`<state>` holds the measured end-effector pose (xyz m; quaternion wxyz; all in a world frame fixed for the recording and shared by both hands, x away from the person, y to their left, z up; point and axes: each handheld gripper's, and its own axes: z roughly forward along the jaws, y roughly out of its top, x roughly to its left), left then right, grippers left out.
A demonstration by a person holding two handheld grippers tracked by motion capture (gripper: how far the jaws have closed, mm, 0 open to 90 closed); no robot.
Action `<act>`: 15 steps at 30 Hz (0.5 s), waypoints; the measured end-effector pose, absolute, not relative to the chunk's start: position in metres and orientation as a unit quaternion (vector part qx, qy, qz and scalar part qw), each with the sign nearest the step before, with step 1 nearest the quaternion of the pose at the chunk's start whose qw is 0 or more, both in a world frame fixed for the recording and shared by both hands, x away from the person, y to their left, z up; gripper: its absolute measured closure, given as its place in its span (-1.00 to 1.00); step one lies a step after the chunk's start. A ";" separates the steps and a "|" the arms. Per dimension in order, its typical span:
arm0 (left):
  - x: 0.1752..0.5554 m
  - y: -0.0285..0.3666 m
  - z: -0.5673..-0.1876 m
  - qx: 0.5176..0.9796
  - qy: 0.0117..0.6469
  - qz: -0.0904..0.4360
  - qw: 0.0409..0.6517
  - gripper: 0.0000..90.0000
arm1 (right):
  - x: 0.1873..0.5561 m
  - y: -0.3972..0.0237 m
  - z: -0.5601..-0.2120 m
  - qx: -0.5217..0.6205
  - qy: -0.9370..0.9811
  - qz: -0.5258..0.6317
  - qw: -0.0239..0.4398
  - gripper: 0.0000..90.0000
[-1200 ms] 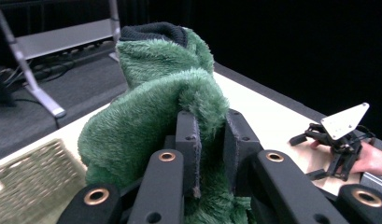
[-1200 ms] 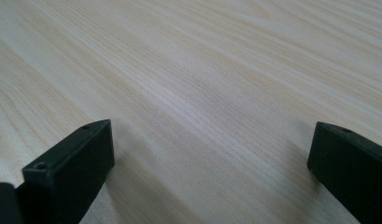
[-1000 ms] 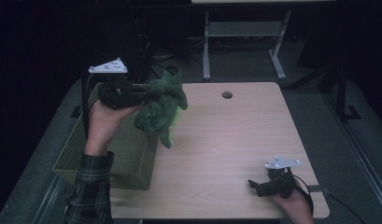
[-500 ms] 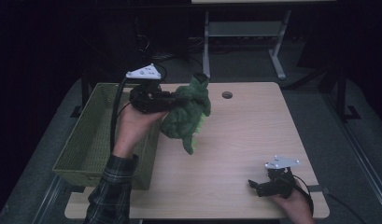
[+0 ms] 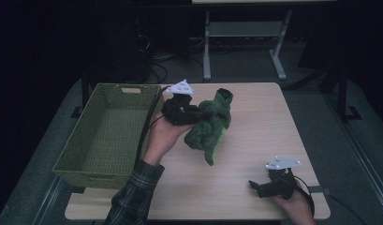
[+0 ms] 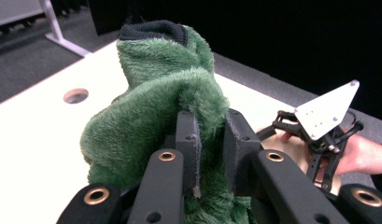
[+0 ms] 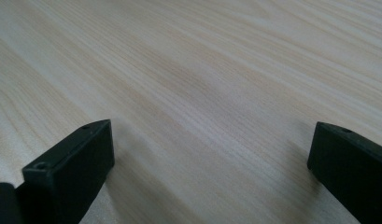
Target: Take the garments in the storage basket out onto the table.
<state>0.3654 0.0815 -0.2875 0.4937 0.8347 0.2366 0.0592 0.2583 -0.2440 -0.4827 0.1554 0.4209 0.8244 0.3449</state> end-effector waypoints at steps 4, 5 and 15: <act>0.369 0.069 -0.308 0.841 0.242 0.054 0.481 0.72 | 0.258 -0.244 -0.483 0.421 0.824 0.345 0.155 -1.00; 0.370 0.067 -0.314 0.843 0.245 0.053 0.476 0.72 | 0.258 -0.244 -0.483 0.421 0.824 0.345 0.155 -1.00; 0.375 0.047 -0.360 0.858 0.257 0.043 0.442 0.71 | 0.258 -0.244 -0.483 0.421 0.825 0.345 0.155 -1.00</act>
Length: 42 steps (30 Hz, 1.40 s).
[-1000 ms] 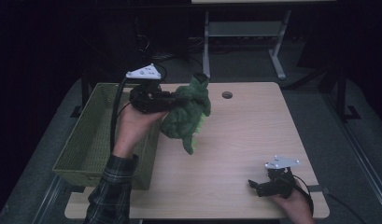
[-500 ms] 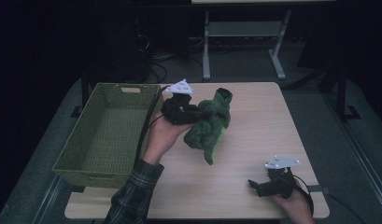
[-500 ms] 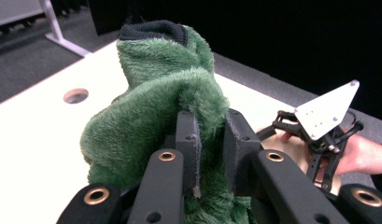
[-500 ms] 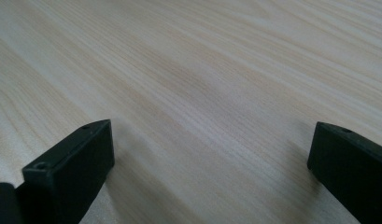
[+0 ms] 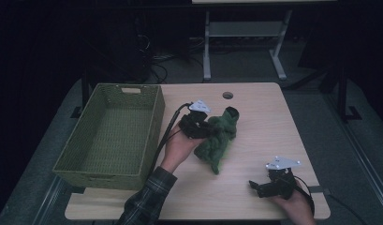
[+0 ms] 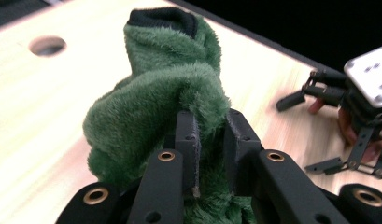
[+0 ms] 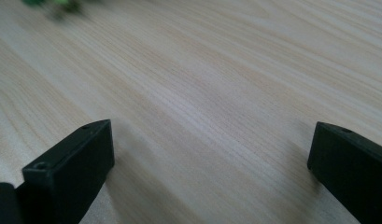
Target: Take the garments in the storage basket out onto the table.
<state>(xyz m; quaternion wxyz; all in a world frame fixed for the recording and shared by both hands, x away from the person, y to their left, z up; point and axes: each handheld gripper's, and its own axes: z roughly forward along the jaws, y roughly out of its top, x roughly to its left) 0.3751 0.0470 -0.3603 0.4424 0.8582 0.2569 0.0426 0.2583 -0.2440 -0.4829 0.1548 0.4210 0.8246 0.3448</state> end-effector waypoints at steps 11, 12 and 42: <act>0.375 0.017 -0.416 0.878 0.242 0.003 0.414 0.69 | 0.258 -0.244 -0.483 0.421 0.824 0.345 0.154 -1.00; 0.375 0.015 -0.420 0.880 0.240 0.001 0.411 0.69 | 0.258 -0.244 -0.483 0.421 0.824 0.345 0.154 -1.00; 0.344 0.063 -0.422 0.864 0.222 0.024 0.451 -0.47 | 0.258 -0.244 -0.483 0.420 0.825 0.346 0.154 -0.99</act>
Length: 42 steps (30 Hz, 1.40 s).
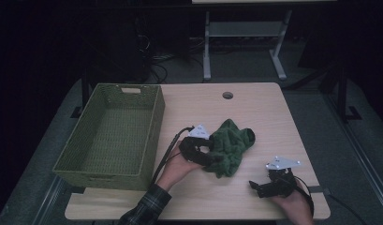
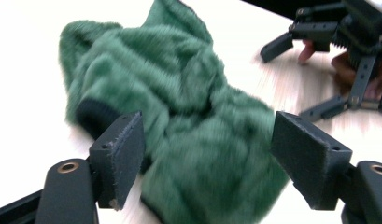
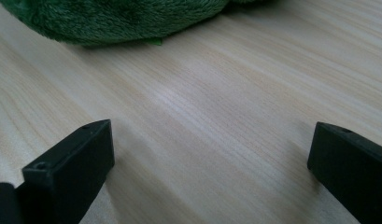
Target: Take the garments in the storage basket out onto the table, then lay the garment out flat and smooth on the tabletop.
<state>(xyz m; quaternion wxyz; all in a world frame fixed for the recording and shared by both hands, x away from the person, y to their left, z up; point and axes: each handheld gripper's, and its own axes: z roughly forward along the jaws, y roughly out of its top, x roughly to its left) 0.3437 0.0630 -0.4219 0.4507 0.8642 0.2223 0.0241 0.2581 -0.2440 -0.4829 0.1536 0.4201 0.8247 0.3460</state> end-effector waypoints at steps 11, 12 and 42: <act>0.317 0.095 -0.441 0.857 0.242 0.043 0.453 -0.63 | 0.260 -0.246 -0.482 0.420 0.825 0.348 0.148 -0.99; 0.313 0.097 -0.444 0.859 0.239 0.048 0.449 -0.65 | 0.260 -0.247 -0.480 0.421 0.825 0.349 0.141 -0.89; 0.286 0.114 -0.478 0.893 0.220 0.097 0.379 -0.72 | 0.289 -0.179 -0.410 0.338 0.838 0.410 0.124 -0.52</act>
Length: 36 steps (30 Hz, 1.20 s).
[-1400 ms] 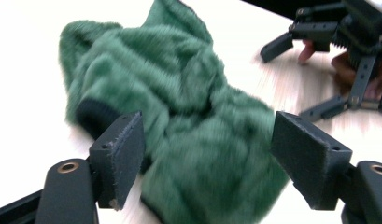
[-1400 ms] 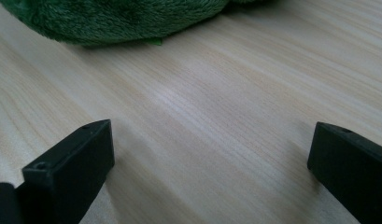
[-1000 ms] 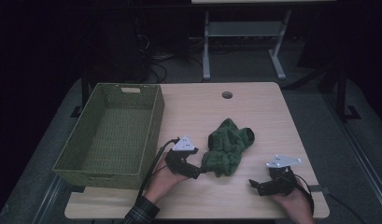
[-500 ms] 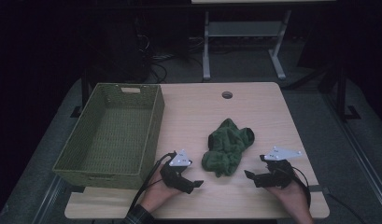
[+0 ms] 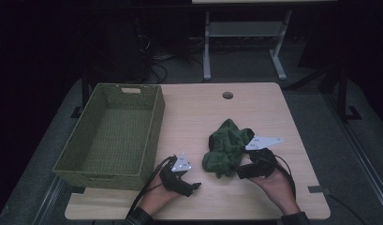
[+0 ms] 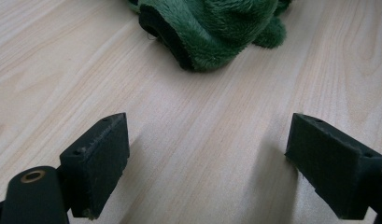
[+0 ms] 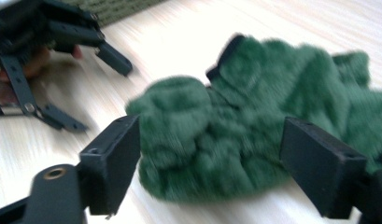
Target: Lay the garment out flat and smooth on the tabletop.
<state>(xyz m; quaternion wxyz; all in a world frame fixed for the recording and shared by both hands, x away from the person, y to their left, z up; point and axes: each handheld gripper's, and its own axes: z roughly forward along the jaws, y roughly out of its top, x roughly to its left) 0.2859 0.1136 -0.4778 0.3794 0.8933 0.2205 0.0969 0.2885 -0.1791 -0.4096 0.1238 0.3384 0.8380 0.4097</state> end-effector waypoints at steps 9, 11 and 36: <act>0.286 0.113 -0.478 0.892 0.224 0.094 0.382 -0.72 | 0.306 -0.149 -0.395 0.300 0.846 0.428 0.107 -0.07; 0.286 0.113 -0.478 0.891 0.224 0.095 0.383 -0.72 | 0.311 -0.141 -0.393 0.293 0.851 0.424 0.102 0.01; 0.286 0.114 -0.478 0.893 0.222 0.095 0.379 -0.71 | 0.335 -0.114 -0.438 0.287 0.883 0.355 0.105 0.64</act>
